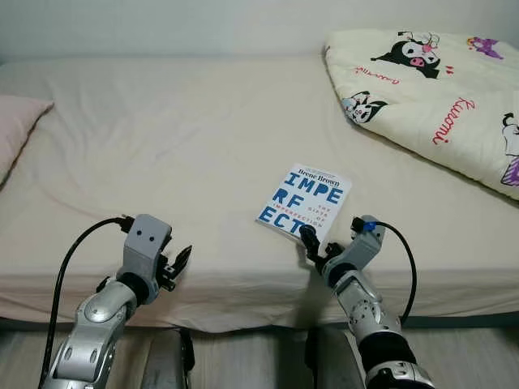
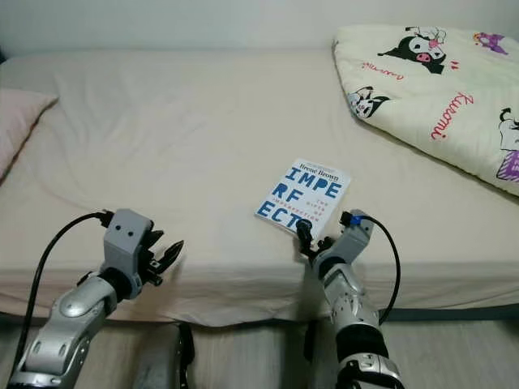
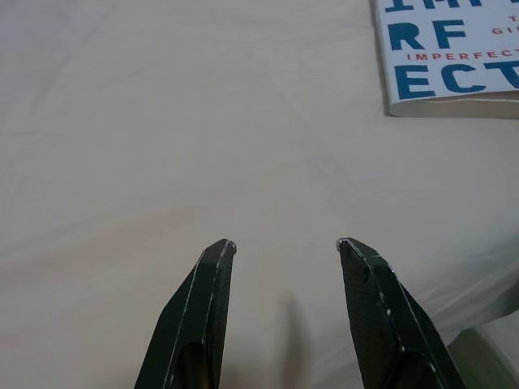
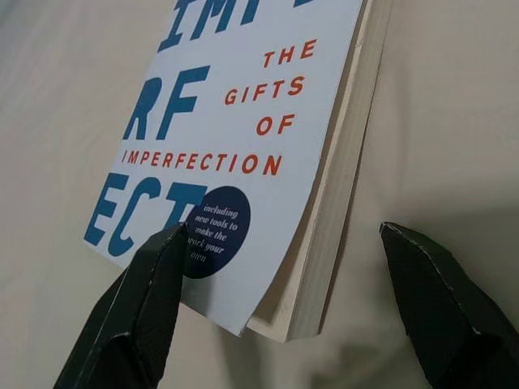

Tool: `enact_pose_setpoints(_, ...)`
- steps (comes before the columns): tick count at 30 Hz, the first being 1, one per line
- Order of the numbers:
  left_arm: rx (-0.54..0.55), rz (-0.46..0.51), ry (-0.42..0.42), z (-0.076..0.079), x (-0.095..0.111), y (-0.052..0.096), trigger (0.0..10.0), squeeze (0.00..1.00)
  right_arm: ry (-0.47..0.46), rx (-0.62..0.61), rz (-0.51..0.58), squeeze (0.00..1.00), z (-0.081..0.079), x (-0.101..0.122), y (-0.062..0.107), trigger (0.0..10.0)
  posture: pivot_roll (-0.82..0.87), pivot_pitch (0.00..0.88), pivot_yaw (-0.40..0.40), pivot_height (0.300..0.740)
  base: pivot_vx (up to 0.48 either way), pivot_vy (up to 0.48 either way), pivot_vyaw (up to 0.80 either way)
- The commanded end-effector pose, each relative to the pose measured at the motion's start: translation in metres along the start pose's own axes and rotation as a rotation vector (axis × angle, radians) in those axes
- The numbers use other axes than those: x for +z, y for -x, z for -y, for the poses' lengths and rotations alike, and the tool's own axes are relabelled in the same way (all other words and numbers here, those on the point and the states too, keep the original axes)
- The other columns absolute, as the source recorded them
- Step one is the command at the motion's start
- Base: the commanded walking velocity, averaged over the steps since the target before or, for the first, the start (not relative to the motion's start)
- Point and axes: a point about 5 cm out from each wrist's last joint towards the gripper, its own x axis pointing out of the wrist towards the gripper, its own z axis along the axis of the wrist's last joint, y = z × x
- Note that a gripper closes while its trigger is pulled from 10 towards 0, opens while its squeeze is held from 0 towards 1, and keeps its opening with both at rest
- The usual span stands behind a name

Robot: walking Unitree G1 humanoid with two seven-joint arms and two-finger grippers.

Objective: Clean up the room

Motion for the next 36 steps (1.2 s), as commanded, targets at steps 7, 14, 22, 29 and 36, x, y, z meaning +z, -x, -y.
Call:
enact_pose_setpoints(7,0.011,-0.004,-0.056,-0.002,-0.002,0.0,10.0,0.0,-0.098,0.052,-0.067,0.0,-0.008,-0.024,-0.004,10.0,0.14,0.24,-0.005,0.561,0.0,0.0,0.0)
enact_pose_setpoints(14,0.027,0.006,-0.068,-0.004,0.001,-0.001,10.0,0.0,-0.128,0.061,-0.11,0.0,-0.019,-0.028,-0.011,10.0,0.15,0.25,-0.006,0.561,0.0,0.0,0.0)
enact_pose_setpoints(22,0.039,0.017,-0.082,-0.003,0.002,0.003,10.0,0.0,-0.14,0.089,-0.136,0.0,-0.03,-0.032,-0.014,10.0,0.15,0.247,-0.013,0.561,0.0,0.0,0.0)
enact_pose_setpoints(29,0.059,0.029,-0.073,-0.003,0.002,0.004,10.0,0.0,-0.164,0.093,-0.115,0.0,-0.027,-0.034,-0.012,2.7,0.15,0.239,-0.014,0.561,0.0,0.0,0.0)
enact_pose_setpoints(36,0.078,0.05,-0.066,-0.001,0.004,0.003,10.0,0.0,-0.197,0.073,-0.063,0.0,-0.021,-0.028,-0.012,0.0,0.14,0.228,-0.011,0.561,0.0,0.0,0.0)
